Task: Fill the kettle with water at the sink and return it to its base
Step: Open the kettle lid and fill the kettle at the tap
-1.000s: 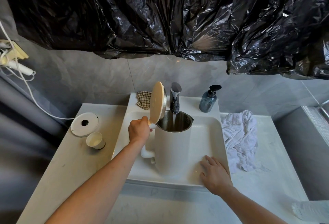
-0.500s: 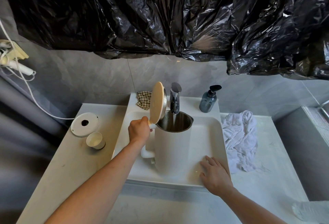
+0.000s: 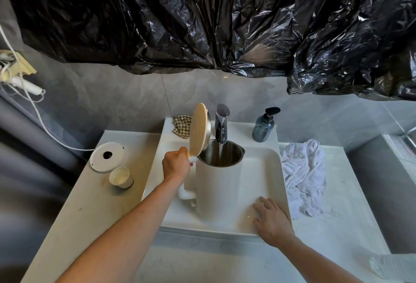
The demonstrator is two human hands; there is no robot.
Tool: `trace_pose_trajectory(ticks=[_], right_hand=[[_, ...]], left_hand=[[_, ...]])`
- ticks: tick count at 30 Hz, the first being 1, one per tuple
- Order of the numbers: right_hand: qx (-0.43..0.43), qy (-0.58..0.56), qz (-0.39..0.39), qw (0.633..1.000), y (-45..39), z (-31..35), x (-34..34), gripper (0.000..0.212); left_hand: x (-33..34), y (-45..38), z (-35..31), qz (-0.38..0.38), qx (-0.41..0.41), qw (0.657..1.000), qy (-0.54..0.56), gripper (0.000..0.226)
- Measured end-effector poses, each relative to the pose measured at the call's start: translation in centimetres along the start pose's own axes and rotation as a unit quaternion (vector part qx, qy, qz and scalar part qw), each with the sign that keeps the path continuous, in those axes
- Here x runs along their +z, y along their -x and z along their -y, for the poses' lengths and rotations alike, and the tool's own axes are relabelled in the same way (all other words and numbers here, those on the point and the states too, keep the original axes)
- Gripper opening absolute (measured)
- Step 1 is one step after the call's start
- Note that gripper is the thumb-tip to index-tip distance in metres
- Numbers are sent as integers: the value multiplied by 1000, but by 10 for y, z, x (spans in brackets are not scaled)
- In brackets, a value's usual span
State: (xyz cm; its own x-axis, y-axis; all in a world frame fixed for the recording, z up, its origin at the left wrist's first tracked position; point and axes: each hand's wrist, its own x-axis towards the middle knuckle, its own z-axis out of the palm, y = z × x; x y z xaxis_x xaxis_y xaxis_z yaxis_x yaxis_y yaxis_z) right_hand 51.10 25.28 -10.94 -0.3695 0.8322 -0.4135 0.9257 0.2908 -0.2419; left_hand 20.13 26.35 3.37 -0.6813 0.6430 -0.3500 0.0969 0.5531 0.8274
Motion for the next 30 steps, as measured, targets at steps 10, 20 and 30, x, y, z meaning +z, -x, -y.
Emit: trace_pose_trajectory(ticks=[10, 20, 30], right_hand=[[-17, 6, -17, 1000, 1, 1, -2, 48], [-15, 7, -20, 1000, -1, -2, 2, 49], [-14, 8, -19, 1000, -1, -2, 1, 58]], left_hand=[[0, -1, 0, -6, 2, 1000, -17, 43], [0, -2, 2, -4, 3, 1000, -23, 43], [1, -1, 1, -5, 6, 1000, -25, 43]])
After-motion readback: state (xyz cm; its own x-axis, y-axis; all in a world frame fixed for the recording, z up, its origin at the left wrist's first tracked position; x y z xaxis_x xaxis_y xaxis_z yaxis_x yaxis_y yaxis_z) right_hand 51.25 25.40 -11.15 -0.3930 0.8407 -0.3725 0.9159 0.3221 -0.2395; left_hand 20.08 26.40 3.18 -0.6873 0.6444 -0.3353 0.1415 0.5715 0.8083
